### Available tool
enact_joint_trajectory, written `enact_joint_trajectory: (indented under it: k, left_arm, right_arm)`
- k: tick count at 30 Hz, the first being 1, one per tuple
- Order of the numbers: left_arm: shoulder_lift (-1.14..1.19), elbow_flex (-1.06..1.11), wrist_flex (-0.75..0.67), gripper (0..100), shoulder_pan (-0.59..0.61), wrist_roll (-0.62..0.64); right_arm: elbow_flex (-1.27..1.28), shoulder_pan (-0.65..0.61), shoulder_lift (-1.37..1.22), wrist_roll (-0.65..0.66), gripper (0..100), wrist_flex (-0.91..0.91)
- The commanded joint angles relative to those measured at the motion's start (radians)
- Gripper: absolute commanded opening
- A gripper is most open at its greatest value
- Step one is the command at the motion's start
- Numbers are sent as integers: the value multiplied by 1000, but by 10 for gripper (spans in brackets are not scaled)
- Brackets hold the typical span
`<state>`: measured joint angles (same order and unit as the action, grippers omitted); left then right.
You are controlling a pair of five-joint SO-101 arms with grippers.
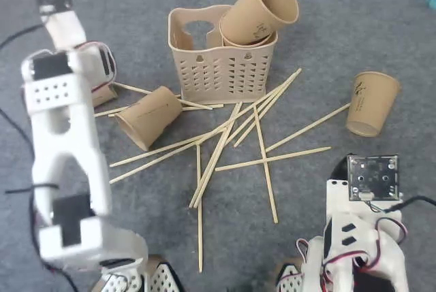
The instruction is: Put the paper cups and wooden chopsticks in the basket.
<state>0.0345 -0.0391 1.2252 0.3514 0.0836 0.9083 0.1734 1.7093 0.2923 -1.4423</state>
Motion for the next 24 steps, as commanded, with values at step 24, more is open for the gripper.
enact_joint_trajectory:
  k: [24]
  left_arm:
    - [356,-321,-52,9,-60,-51]
  right_arm:
    - [21,2,-1,12,7,5]
